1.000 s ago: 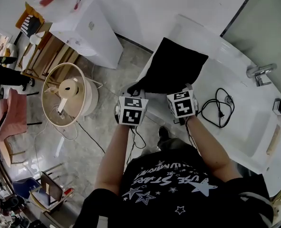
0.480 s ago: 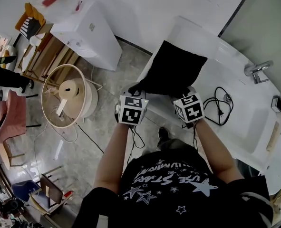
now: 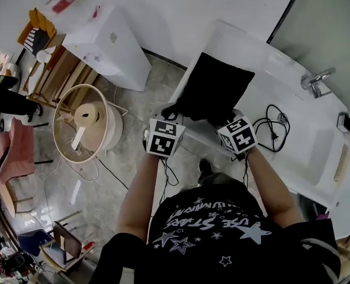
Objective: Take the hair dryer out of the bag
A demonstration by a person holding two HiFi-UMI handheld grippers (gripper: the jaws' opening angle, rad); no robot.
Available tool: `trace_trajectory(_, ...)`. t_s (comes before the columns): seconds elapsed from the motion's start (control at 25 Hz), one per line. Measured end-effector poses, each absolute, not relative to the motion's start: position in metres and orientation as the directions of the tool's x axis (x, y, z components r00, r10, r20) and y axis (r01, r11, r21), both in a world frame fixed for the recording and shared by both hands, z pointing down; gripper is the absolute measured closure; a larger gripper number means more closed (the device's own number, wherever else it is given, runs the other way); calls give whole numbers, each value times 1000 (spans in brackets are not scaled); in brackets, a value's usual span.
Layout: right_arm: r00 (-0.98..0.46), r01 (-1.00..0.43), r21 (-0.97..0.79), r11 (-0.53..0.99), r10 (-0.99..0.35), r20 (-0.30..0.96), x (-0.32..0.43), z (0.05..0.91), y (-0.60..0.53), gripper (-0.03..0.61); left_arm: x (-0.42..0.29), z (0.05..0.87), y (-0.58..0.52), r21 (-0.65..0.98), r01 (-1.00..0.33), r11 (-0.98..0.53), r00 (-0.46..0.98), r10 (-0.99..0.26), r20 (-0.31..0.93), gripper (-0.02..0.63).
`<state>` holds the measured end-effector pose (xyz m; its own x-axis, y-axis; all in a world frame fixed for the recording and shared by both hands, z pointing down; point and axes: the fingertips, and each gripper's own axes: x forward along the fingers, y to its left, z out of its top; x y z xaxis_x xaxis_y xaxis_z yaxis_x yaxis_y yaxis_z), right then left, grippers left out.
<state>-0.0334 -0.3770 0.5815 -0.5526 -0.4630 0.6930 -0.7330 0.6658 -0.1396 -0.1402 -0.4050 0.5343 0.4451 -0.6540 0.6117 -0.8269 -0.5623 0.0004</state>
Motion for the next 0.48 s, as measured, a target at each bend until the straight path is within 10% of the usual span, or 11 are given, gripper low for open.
trace_trajectory(0.48, -608, -634, -107, 766, -408, 681, -46, 576, -350, 380, -152, 524, -405, -3, -845, -534, 431, -686, 586, 583)
